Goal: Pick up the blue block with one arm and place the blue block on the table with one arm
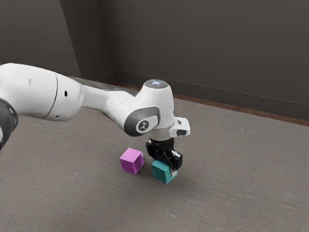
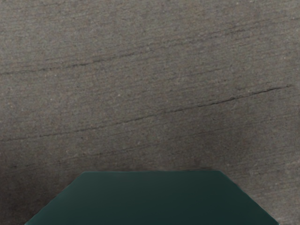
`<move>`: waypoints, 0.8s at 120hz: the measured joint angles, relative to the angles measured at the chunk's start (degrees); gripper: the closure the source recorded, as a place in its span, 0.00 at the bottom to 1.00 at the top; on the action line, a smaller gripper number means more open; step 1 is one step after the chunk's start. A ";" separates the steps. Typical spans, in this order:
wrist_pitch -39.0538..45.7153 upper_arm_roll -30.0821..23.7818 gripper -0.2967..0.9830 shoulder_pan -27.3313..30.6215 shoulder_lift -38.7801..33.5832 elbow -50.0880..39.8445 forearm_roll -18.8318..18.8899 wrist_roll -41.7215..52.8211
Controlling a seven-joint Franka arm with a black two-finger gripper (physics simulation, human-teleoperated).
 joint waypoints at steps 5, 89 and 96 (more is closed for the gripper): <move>0.16 -1.12 0.46 0.00 1.15 0.09 1.10 -0.84; -12.93 11.66 0.25 0.15 -12.56 12.09 -9.50 -5.87; -18.37 15.67 0.25 0.55 -18.77 12.64 -11.46 -5.10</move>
